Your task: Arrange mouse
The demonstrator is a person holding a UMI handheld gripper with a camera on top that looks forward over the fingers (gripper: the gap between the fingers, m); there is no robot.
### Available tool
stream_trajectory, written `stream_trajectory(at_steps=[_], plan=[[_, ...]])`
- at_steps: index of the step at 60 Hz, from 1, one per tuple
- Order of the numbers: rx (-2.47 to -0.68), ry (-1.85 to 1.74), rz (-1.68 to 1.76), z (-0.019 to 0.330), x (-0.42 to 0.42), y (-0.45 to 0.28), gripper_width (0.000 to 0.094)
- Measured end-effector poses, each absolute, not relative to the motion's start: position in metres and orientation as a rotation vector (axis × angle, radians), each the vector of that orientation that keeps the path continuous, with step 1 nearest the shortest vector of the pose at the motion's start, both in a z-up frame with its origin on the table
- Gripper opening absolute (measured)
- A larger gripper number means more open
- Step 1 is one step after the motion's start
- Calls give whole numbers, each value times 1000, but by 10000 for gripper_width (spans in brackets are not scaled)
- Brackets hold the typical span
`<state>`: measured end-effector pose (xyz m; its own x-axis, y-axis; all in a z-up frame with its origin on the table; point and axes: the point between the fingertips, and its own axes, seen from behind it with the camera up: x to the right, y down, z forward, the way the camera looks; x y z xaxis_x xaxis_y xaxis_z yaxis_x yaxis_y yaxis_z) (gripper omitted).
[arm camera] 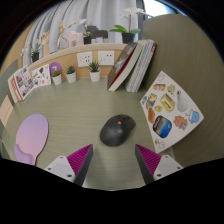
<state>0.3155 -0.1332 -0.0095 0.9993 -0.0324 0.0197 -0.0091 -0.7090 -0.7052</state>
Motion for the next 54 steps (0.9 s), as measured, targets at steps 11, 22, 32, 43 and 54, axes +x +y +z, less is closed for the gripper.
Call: stream_trajectory(at_steps=[11,22,32,43,54], plan=[[-2374,-18,6,-14,308,-85,829],[-2384,-98,47,-14,294,-56,782],[-2383,-121,49,-15,291,-41,679],[-2374,-105,54,-15,292,-33,522],[-2378,-105,31,-16,292,-34,453]])
